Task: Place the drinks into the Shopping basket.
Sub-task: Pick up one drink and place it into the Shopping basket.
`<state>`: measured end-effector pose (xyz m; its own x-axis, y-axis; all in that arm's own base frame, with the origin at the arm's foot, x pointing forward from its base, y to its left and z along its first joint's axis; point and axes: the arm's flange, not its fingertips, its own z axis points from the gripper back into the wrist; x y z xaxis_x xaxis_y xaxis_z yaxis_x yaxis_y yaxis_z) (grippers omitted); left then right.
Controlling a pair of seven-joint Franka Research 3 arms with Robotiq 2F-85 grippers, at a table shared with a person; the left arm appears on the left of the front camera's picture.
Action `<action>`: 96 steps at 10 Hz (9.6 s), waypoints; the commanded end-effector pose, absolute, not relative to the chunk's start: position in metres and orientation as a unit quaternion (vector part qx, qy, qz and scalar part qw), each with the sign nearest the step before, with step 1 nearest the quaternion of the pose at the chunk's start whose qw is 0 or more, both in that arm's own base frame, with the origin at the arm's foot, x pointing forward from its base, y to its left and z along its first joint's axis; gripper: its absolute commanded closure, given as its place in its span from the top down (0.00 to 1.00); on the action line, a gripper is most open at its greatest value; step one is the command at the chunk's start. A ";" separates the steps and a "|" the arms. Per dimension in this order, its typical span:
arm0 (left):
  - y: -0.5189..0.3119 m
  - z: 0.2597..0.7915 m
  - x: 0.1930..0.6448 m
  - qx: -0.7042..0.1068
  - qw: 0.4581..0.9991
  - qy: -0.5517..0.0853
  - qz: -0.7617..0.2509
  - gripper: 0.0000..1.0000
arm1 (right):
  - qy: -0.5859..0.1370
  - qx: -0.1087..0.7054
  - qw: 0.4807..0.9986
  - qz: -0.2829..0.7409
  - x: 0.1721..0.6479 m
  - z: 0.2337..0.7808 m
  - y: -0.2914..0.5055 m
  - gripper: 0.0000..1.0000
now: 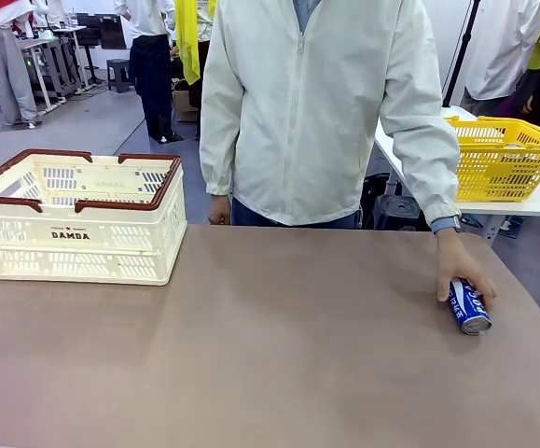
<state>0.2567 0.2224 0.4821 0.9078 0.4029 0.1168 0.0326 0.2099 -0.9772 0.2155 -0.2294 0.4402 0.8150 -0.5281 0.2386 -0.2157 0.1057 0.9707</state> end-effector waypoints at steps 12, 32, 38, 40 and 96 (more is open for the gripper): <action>0.224 0.485 0.255 -0.621 0.754 -0.175 0.121 1.00 | -0.273 0.477 0.835 -0.024 0.234 0.471 -0.182 1.00; 0.224 0.485 0.255 -0.621 0.754 -0.175 0.121 1.00 | -0.088 0.009 0.996 -0.007 0.413 0.286 -0.023 1.00; 0.224 0.485 0.255 -0.621 0.754 -0.175 0.121 1.00 | -0.066 0.037 0.997 -0.016 0.417 0.264 -0.016 0.00; 0.224 0.485 0.255 -0.621 0.754 -0.175 0.121 1.00 | -0.068 0.039 0.997 -0.016 0.416 0.265 -0.016 0.00; 0.224 0.485 0.255 -0.621 0.754 -0.175 0.121 1.00 | -0.022 0.167 0.683 0.711 0.312 0.257 0.386 0.00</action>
